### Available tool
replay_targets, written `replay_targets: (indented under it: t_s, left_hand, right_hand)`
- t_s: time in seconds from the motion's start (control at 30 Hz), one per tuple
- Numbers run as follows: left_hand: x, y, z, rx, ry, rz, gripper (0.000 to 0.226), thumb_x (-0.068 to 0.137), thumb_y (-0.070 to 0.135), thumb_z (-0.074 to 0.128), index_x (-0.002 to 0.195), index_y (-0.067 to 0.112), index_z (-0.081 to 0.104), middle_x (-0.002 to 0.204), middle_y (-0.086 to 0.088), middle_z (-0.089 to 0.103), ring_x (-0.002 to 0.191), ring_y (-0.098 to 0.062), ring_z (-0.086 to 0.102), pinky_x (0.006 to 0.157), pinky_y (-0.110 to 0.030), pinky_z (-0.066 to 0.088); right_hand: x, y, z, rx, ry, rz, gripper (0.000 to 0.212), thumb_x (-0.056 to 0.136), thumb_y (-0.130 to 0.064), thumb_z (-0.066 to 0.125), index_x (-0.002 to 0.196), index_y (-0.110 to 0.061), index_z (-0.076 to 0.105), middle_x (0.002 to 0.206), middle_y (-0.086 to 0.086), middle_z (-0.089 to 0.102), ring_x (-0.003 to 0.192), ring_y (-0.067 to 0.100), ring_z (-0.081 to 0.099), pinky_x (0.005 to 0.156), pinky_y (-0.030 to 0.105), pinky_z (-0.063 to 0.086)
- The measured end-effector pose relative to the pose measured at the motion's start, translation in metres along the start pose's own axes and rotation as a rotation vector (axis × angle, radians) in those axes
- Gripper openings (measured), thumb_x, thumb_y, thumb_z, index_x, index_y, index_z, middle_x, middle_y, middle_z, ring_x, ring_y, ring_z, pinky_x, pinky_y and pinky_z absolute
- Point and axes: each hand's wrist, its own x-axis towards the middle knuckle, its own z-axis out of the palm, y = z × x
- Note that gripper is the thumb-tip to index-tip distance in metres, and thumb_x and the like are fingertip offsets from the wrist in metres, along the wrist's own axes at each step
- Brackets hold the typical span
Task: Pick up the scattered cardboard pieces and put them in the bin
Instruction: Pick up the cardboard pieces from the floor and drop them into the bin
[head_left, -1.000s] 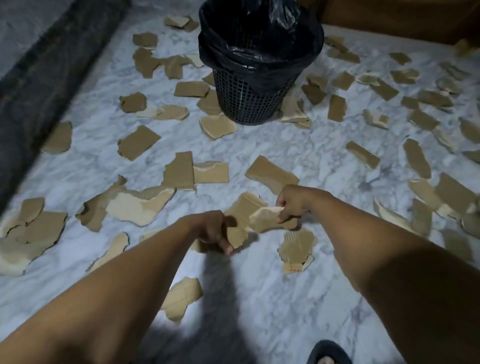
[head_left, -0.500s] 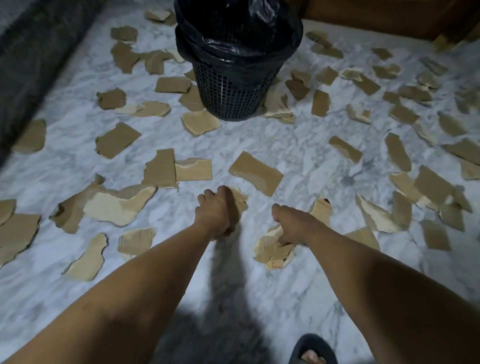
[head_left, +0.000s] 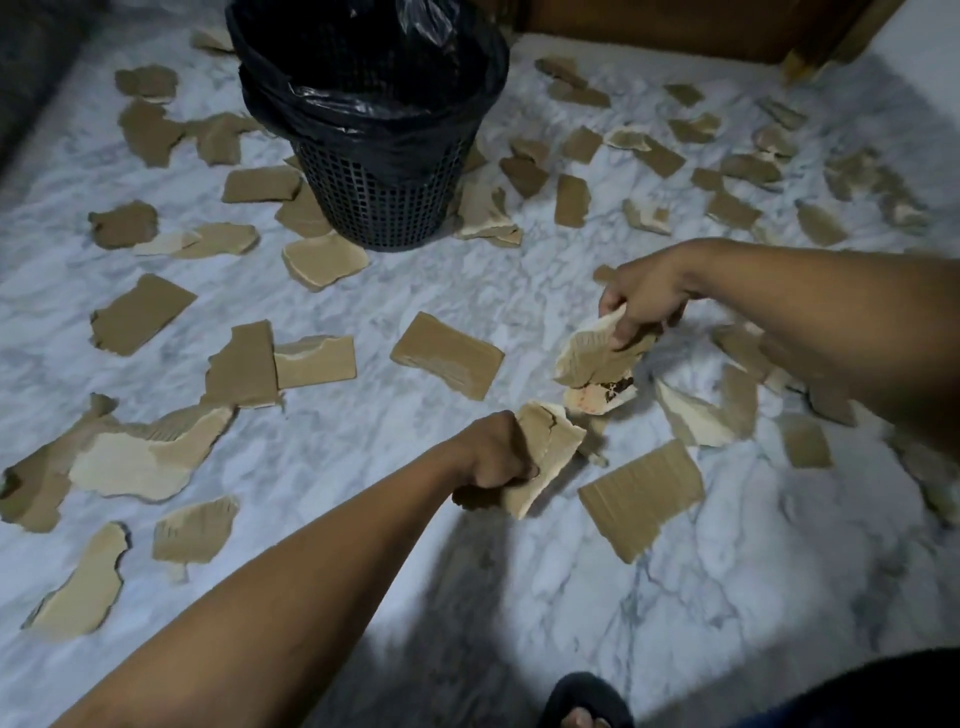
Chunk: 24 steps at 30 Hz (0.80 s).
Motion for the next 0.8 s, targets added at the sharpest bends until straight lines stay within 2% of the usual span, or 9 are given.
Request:
replay_targets:
  t_s: [0.07,0.2,0.3,0.37,0.47,0.53,0.6,0.7,0.8]
  left_hand:
    - [0.011,0.008,0.011,0.041,0.000,-0.010,0.049,0.080,0.035,0.073,0.117,0.009,0.056,0.113,-0.011,0.061,0.106,-0.030,0.059,0.090,-0.042,0.051]
    - [0.032,0.019,0.025,0.237,0.061,-0.031,0.068,0.078,0.047,0.072,0.131,0.015,0.045,0.127,-0.011,0.043,0.118,-0.034,0.042,0.097,-0.047,0.042]
    - [0.048,0.036,0.040,0.324,0.029,-0.007,0.078,0.078,0.050,0.072,0.139,0.015,0.039,0.142,-0.008,0.033,0.129,-0.034,0.032,0.102,-0.052,0.035]
    - [0.061,0.049,0.048,0.298,0.005,-0.007,0.088,0.077,0.052,0.073,0.145,0.015,0.031,0.147,-0.007,0.027,0.132,-0.034,0.029,0.103,-0.052,0.032]
    - [0.084,0.067,0.051,0.227,-0.002,-0.045,0.103,0.076,0.049,0.075,0.152,0.015,0.014,0.157,-0.005,0.010,0.139,-0.036,0.020,0.106,-0.051,0.030]
    - [0.095,0.075,0.050,0.229,0.013,-0.100,0.100,0.078,0.040,0.074,0.153,0.015,0.014,0.158,-0.005,0.003,0.140,-0.037,0.017,0.106,-0.052,0.030]
    - [0.102,0.079,0.052,0.242,0.067,-0.163,0.083,0.080,0.030,0.071,0.150,0.018,0.026,0.153,-0.008,0.012,0.137,-0.036,0.020,0.103,-0.052,0.035]
    - [0.106,0.078,0.058,0.276,0.144,-0.189,0.067,0.082,0.021,0.066,0.142,0.017,0.037,0.143,-0.007,0.023,0.130,-0.034,0.026,0.099,-0.048,0.039]
    - [0.109,0.074,0.060,0.287,0.192,-0.113,0.062,0.084,0.020,0.059,0.138,0.007,0.034,0.137,-0.016,0.031,0.123,-0.038,0.035,0.103,-0.043,0.040]
  right_hand:
    - [0.007,0.020,0.023,0.111,0.055,-0.044,0.012,0.087,-0.026,0.076,0.092,-0.020,0.067,0.085,0.003,0.065,0.069,0.018,0.059,0.061,0.032,0.049]
    - [0.031,0.059,0.081,0.311,0.067,-0.017,0.018,0.084,-0.030,0.077,0.096,-0.020,0.070,0.098,0.008,0.074,0.089,0.030,0.071,0.076,0.042,0.057]
    - [0.025,0.090,0.095,0.424,-0.083,0.115,0.017,0.085,-0.019,0.074,0.095,-0.008,0.069,0.072,0.011,0.072,0.054,0.025,0.066,0.047,0.029,0.050]
    - [0.017,0.110,0.103,0.440,-0.157,0.181,0.013,0.085,-0.014,0.072,0.094,-0.005,0.068,0.056,0.005,0.065,0.041,0.017,0.058,0.038,0.021,0.043]
    - [0.014,0.123,0.124,0.351,-0.254,0.180,0.020,0.081,-0.015,0.075,0.099,-0.009,0.070,0.084,0.006,0.073,0.076,0.024,0.072,0.062,0.029,0.054]
    - [0.023,0.124,0.139,0.185,-0.218,0.111,0.033,0.075,-0.026,0.080,0.105,-0.019,0.068,0.110,0.001,0.068,0.102,0.025,0.068,0.077,0.031,0.054]
    - [0.032,0.122,0.150,0.190,-0.108,0.053,0.047,0.068,-0.031,0.087,0.106,-0.028,0.060,0.117,-0.003,0.061,0.107,0.022,0.062,0.087,0.034,0.053]
    - [0.041,0.118,0.166,0.207,-0.003,-0.064,0.081,0.051,-0.038,0.095,0.117,-0.032,0.049,0.118,-0.003,0.056,0.102,0.021,0.058,0.085,0.039,0.053]
    - [0.040,0.112,0.190,-0.190,0.110,-0.163,0.101,0.040,-0.056,0.092,0.124,-0.032,0.041,0.117,-0.007,0.043,0.110,0.018,0.043,0.089,0.038,0.040]
